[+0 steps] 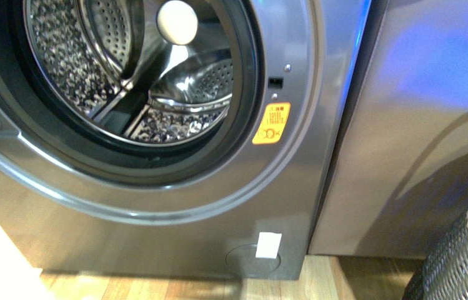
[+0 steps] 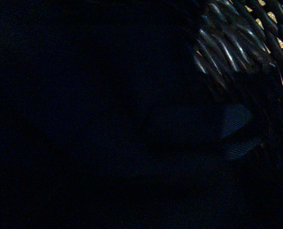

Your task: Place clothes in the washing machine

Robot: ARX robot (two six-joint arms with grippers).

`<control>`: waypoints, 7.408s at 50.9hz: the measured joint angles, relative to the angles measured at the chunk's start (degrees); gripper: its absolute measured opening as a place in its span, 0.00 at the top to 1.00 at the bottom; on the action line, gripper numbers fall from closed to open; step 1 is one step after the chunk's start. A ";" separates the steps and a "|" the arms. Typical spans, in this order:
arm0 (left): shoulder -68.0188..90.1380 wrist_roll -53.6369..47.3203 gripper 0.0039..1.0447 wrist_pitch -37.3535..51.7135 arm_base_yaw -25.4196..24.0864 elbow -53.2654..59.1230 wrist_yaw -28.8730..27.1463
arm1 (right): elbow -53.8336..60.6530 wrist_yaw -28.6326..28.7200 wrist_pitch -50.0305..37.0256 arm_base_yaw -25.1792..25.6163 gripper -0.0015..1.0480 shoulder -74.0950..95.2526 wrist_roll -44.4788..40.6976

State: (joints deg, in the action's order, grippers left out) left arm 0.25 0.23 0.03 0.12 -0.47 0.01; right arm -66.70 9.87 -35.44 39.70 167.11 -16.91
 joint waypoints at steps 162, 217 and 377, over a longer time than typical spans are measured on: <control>0.00 0.00 0.06 0.00 0.00 0.00 0.00 | -72.89 -9.44 71.49 -45.48 0.92 -82.66 12.35; 0.00 0.00 0.06 0.00 0.00 0.00 0.00 | -28.06 -12.63 47.80 -69.66 0.92 -95.36 8.52; 18.73 6.32 0.06 20.52 -8.52 -3.80 40.76 | -28.06 -12.74 47.80 -69.57 0.92 -95.41 8.55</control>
State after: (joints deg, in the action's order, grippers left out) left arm 18.98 6.55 20.56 -8.40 -4.27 40.77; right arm -94.76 -2.87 12.36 -29.87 71.70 -8.36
